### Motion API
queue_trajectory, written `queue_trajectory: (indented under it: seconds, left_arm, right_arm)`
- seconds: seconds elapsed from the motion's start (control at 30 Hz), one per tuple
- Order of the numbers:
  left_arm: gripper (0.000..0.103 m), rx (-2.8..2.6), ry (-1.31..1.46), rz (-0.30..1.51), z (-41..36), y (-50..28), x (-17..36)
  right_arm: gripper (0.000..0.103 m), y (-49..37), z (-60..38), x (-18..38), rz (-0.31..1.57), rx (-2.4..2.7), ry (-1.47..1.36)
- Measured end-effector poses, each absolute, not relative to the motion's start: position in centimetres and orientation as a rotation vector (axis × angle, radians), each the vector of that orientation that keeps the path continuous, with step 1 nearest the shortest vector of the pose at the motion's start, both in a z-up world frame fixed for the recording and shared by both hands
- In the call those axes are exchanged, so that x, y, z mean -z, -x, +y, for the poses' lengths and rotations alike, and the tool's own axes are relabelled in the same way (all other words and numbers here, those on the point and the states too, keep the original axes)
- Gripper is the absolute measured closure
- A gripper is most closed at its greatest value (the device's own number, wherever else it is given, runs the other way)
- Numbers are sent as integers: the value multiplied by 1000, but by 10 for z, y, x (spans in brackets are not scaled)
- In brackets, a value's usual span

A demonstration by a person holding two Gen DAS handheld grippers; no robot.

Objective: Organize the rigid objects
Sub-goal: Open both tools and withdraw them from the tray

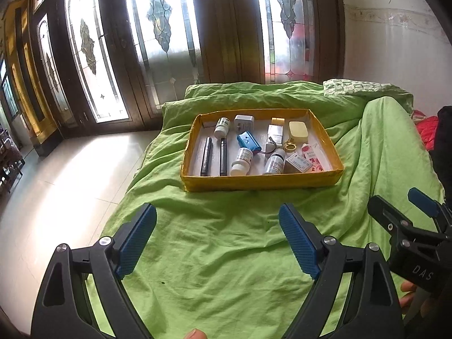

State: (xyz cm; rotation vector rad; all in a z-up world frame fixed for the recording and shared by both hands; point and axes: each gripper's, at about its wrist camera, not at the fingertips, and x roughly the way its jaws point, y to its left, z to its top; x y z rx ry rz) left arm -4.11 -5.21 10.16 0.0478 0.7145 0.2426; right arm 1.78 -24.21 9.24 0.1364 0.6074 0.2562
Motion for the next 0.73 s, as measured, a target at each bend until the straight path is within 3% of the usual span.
queue_trajectory:
  seconds: [0.27,0.73]
  left_arm:
    - [14,-265,-128,720,-71,34,-111]
    - [14,-225,-36,725,-64,27,-117]
  right_arm:
    - [1,-12,-245,-94,607,-268,-149]
    - [1,-11,-248,-94,615,-257,-150]
